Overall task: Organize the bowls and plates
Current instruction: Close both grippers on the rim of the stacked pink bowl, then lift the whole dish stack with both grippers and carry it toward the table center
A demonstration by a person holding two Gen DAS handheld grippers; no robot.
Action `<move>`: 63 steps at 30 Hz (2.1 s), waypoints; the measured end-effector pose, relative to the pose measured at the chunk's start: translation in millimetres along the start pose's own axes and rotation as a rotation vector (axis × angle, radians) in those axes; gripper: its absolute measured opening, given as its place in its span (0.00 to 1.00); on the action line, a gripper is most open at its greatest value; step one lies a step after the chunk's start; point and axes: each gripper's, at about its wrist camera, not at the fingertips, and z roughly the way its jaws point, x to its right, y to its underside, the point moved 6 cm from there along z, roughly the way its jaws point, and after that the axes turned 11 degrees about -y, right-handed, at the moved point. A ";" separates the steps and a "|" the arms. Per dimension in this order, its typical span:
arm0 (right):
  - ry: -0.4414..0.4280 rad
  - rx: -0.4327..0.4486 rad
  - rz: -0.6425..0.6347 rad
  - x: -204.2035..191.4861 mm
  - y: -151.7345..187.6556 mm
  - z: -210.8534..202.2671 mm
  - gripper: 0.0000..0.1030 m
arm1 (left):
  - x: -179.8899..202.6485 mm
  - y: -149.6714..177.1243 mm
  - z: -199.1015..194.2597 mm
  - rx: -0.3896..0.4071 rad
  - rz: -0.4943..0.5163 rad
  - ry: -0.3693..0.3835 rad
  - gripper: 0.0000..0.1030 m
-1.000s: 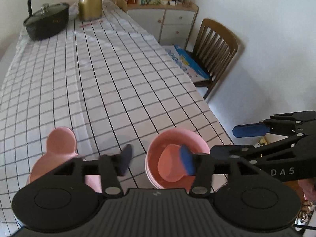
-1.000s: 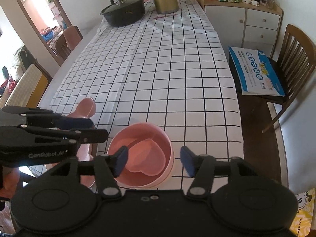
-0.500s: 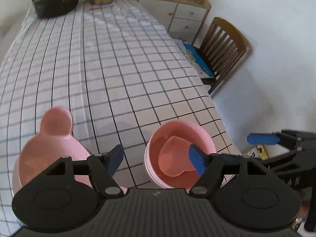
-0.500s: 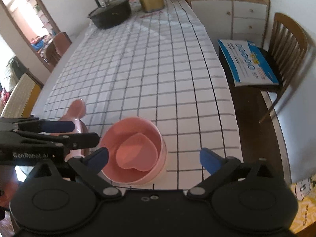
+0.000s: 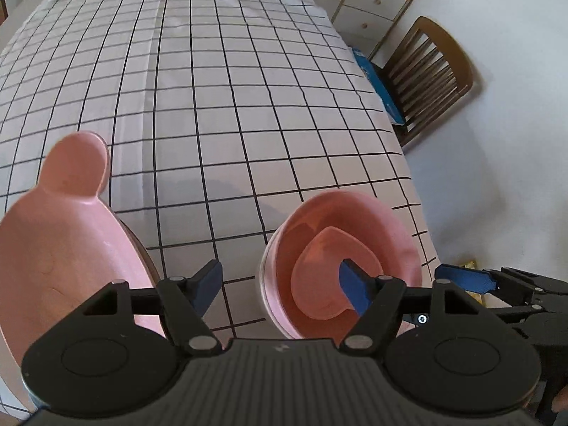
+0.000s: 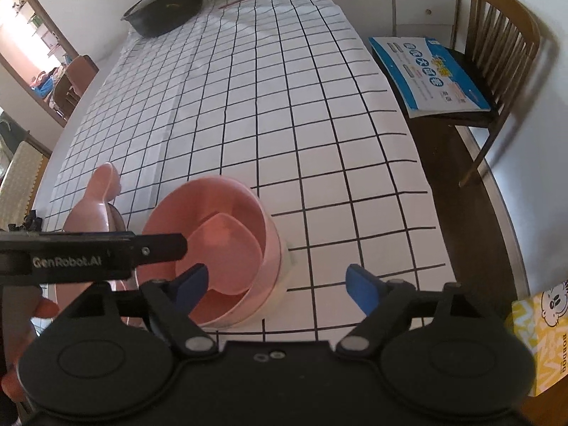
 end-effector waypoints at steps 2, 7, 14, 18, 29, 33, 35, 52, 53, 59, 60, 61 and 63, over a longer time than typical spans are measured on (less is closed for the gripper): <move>0.003 -0.001 -0.003 -1.1 -0.1 4.0 0.78 | 0.9 -0.2 4.7 -0.004 0.003 -0.012 0.70; -0.007 -0.015 0.004 -3.0 -0.6 13.1 0.72 | 1.1 -0.8 14.6 -0.016 0.000 -0.025 0.69; -0.029 -0.047 0.035 -2.9 1.3 23.8 0.57 | -0.7 1.6 27.3 -0.059 -0.031 0.003 0.63; -0.042 -0.058 0.053 -4.1 1.5 25.4 0.49 | 1.0 2.1 26.5 -0.060 -0.039 0.013 0.54; -0.014 -0.060 0.088 -1.7 0.3 25.4 0.28 | -1.9 4.4 22.2 -0.053 -0.051 0.005 0.26; 0.003 -0.058 0.085 -1.9 0.7 24.2 0.25 | -1.8 6.3 16.8 -0.047 -0.051 0.010 0.25; 0.007 -0.059 0.077 -4.0 1.0 23.0 0.24 | -2.4 7.1 14.7 -0.047 -0.053 0.007 0.25; -0.026 -0.032 -0.009 -53.5 -22.0 -8.0 0.24 | -29.1 -1.8 -42.7 -0.012 -0.084 -0.032 0.25; -0.031 -0.031 -0.017 -58.3 -23.7 -8.6 0.24 | -32.6 -2.3 -45.9 -0.009 -0.090 -0.035 0.25; -0.065 -0.040 -0.071 -87.5 -31.3 -4.5 0.24 | -59.6 -4.4 -62.6 0.000 -0.128 -0.065 0.25; -0.069 -0.043 -0.079 -92.1 -32.1 -2.9 0.24 | -64.7 -4.5 -64.8 0.002 -0.136 -0.070 0.25; -0.075 -0.046 -0.089 -97.8 -32.9 -0.6 0.24 | -69.3 -4.2 -66.3 0.004 -0.143 -0.077 0.25; -0.085 -0.052 -0.108 -107.9 -34.1 4.8 0.24 | -80.3 -3.3 -70.3 0.011 -0.158 -0.094 0.25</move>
